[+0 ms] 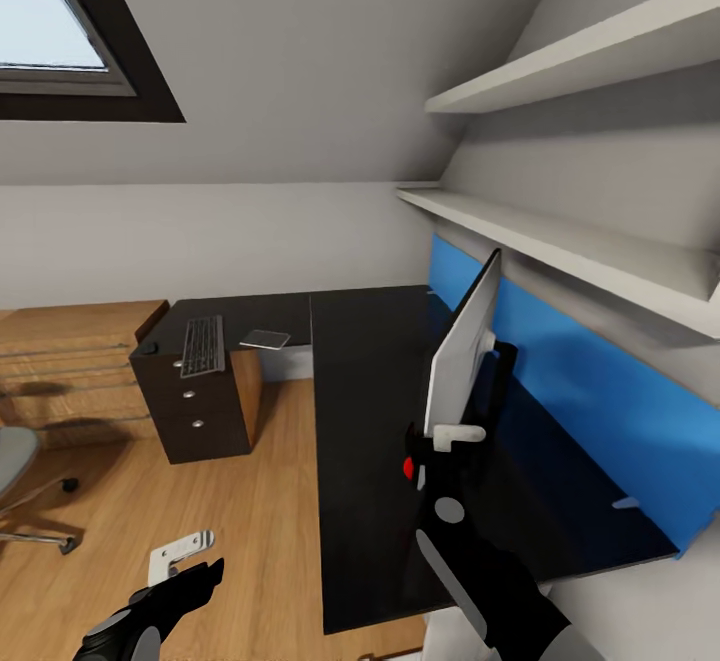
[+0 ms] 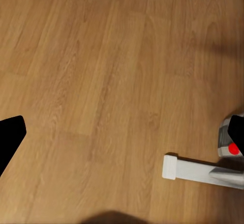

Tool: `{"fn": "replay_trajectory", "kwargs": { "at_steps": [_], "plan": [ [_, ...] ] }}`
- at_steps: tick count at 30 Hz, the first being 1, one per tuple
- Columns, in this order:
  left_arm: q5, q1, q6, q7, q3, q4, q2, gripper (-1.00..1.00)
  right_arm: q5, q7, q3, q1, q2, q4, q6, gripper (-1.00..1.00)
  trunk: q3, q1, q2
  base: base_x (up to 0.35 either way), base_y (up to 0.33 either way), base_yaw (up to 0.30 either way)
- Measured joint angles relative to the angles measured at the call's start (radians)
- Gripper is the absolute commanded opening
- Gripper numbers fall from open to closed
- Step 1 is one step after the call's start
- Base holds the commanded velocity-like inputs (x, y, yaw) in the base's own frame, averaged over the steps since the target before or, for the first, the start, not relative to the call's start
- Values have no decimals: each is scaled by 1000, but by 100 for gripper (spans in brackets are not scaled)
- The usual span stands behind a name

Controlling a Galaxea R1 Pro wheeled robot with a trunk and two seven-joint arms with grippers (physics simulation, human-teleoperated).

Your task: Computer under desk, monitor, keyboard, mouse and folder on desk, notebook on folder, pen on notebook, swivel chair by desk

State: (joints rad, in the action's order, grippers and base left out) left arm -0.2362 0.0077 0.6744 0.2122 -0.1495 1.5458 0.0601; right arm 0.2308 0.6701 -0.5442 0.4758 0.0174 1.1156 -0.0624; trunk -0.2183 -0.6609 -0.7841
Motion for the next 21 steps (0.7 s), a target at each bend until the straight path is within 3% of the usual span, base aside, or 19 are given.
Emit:
{"fn": "replay_trajectory", "kwargs": {
  "at_steps": [21],
  "plan": [
    [0,0,0,-2,0,0,-1,100,1,7,1,0,0,0,-1,100,0,0,0,-236,-202,0]
  ]
}}
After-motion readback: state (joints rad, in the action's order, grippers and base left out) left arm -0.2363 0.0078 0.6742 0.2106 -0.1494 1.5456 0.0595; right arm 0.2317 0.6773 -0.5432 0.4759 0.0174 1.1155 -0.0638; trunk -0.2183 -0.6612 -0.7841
